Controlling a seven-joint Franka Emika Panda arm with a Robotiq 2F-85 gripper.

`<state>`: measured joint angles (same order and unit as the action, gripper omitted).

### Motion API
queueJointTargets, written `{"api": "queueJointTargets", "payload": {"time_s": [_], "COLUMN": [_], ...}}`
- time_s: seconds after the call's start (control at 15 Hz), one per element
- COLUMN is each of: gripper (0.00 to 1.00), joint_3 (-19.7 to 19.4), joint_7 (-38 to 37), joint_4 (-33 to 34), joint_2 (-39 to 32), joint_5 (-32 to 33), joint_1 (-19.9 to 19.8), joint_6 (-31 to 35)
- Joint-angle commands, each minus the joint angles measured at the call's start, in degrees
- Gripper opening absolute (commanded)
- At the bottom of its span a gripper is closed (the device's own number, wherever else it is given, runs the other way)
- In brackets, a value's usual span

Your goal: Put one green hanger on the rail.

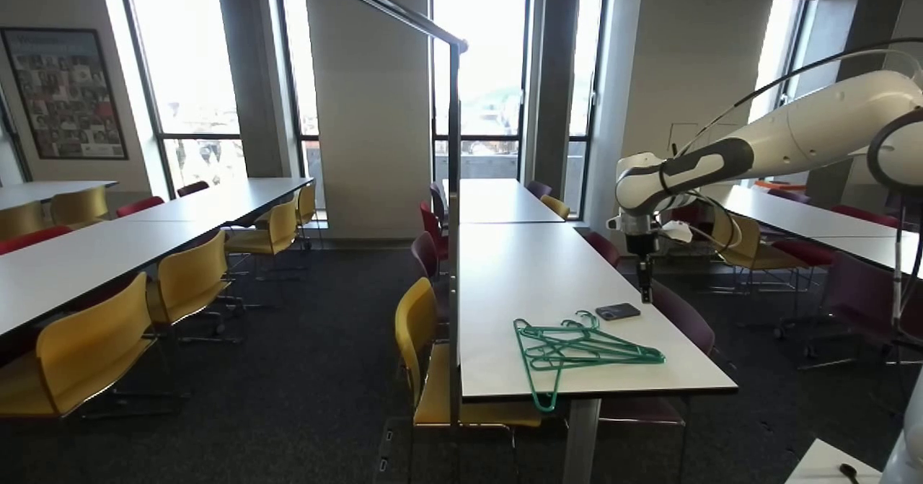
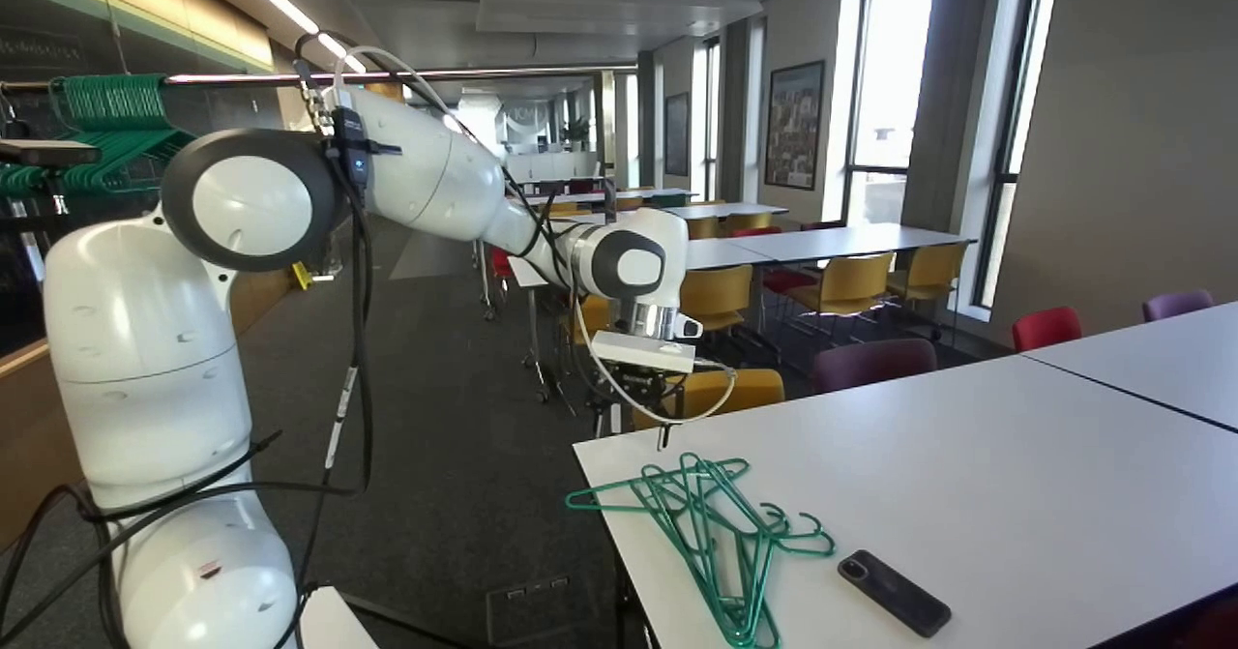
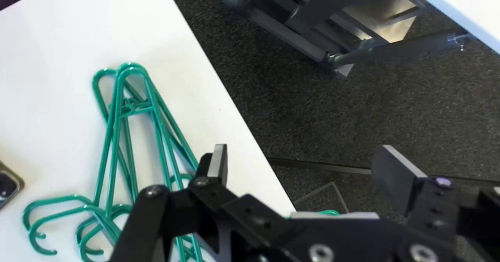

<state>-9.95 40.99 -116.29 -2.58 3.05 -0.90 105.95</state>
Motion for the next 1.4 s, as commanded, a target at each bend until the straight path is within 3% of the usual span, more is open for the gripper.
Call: {"api": "queueJointTargets", "payload": {"time_s": [0.0,0.07,0.6,0.93,1.33], "gripper": [1.0,1.0,1.0,1.0,1.0], "joint_3": [2.7,2.8,3.5,3.8,5.5], "joint_7": [4.4,1.7,2.3,8.3,7.0], "joint_4": [4.4,1.9,3.4,8.2,17.0], "joint_2": [-3.0,-1.8,-2.9,-7.3,-16.5], "joint_5": [-0.7,0.1,0.1,-5.2,-4.0], "joint_1": [-1.8,-2.0,-2.2,-3.4,-4.2], "joint_6": [0.4,0.8,0.8,2.3,6.1]}}
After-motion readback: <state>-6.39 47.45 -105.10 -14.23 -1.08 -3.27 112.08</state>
